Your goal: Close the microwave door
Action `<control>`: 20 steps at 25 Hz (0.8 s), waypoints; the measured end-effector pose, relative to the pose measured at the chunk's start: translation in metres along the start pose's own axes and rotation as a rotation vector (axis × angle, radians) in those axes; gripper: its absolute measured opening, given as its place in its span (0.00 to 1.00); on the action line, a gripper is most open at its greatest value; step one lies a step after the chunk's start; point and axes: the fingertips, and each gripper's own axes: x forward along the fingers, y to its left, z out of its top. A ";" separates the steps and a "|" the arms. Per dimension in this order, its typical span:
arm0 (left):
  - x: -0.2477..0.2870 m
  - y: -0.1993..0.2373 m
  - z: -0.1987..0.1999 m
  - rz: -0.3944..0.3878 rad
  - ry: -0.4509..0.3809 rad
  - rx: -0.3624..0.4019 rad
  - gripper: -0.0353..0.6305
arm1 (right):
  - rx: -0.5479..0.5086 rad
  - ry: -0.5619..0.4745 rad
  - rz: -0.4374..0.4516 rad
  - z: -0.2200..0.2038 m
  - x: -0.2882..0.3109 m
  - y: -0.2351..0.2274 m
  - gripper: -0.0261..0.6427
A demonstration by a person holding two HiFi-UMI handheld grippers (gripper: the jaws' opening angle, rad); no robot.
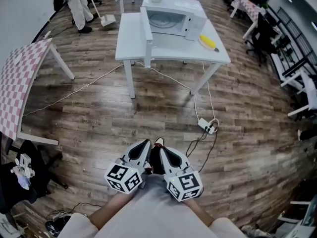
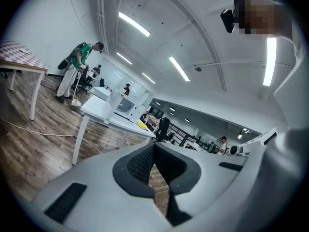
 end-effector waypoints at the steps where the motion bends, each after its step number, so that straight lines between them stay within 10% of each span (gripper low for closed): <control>1: 0.004 -0.001 0.002 -0.005 0.001 0.009 0.08 | 0.001 0.005 0.002 0.000 0.002 -0.002 0.07; 20: 0.084 0.049 0.034 0.064 0.062 0.043 0.08 | 0.046 0.040 0.093 0.050 0.083 -0.057 0.07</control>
